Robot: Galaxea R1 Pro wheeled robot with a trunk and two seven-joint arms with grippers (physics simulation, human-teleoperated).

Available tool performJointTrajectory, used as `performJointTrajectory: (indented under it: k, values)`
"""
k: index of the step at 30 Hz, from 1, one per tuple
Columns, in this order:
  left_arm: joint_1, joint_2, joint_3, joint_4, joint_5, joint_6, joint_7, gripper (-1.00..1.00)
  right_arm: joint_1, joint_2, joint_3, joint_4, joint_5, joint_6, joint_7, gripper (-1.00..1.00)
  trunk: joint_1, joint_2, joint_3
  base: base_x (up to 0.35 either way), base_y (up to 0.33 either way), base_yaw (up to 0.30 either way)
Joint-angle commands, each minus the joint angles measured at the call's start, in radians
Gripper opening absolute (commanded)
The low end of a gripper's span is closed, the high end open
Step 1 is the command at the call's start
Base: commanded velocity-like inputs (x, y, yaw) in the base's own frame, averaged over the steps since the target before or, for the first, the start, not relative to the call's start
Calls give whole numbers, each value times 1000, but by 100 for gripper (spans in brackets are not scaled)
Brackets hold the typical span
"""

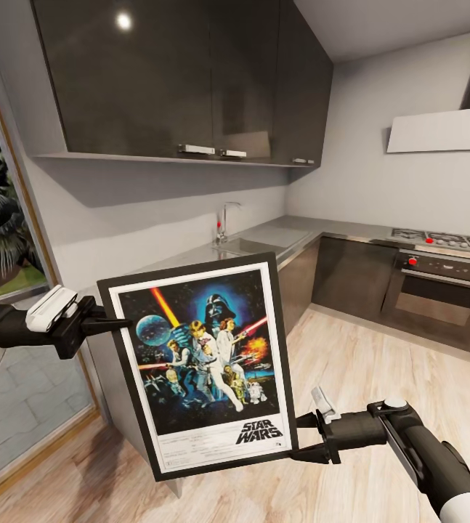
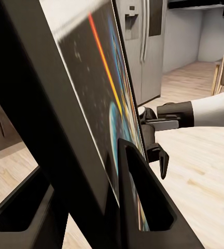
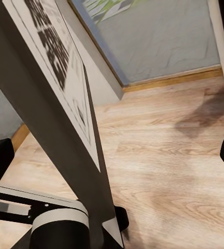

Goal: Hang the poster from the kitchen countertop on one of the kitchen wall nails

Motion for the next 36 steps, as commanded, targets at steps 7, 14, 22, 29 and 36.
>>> performJointTrajectory:
  k: [7,14,22,29,36]
  values:
    - [-1,0,0,0,0,9,-3,-100,-1,-1,2,0,-3,10,2,100,0,-1,-1,0,0,0]
    - [-1,1,0,0,0,8,-3,-100,-1,-1,2,0,-4,10,2,100,0,-1,-1,0,0,0]
    - [-1,1,1,0,0,7,-3,-100,-1,-1,2,0,-5,10,2,100,0,-1,-1,0,0,0]
    - [-1,1,1,0,0,7,-3,-100,-1,-1,-1,0,-9,-6,2,100,0,-1,-1,0,0,0]
    - [-1,1,3,0,0,7,-3,-100,-1,-1,-5,0,-14,-40,1,100,0,-1,-1,0,0,0]
